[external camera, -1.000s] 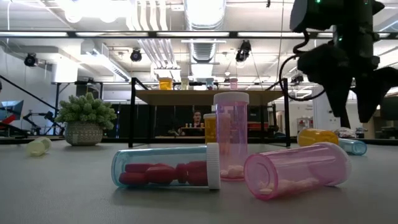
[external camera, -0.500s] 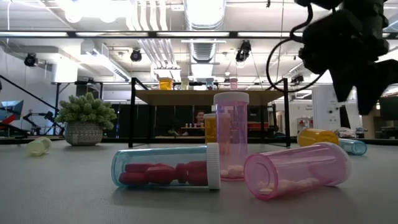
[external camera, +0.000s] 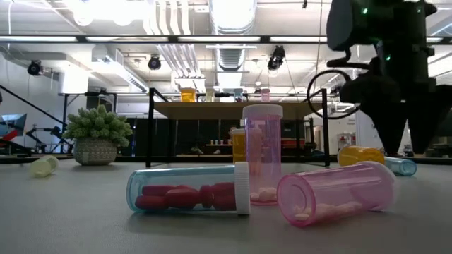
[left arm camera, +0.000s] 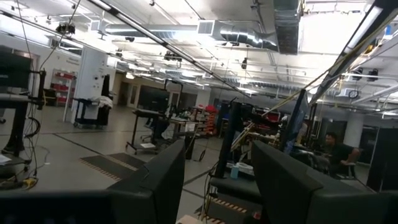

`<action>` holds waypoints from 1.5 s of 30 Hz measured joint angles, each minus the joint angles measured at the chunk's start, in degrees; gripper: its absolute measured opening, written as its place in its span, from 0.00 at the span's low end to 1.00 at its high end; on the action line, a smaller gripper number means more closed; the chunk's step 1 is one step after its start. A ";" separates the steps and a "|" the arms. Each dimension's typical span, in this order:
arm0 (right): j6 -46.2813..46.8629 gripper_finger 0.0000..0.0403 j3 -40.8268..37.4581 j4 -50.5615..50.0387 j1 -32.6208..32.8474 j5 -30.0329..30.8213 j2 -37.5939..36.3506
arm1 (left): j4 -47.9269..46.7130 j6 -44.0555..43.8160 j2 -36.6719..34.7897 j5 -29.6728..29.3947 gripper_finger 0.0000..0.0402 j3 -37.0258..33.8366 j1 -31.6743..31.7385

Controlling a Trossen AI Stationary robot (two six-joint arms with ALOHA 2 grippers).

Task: Pick and place medicine bottles onto shelf by color
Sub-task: Put the top blue pill bottle on the shelf aligned with the other blue pill bottle

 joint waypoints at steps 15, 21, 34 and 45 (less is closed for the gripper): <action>-4.26 0.65 0.00 0.88 -4.06 1.05 6.82 | -0.02 -0.02 0.00 0.18 0.42 -0.09 0.00; -4.27 0.56 0.00 0.84 -4.04 1.03 6.12 | -0.10 -0.01 0.00 0.42 0.42 -0.41 0.00; -5.19 0.30 0.00 0.86 -4.04 4.04 6.03 | -0.09 0.01 0.00 0.39 0.42 -0.44 0.00; -7.42 0.20 -0.07 -0.32 -4.02 4.72 4.80 | -0.09 -0.02 0.00 0.35 0.42 -0.44 0.00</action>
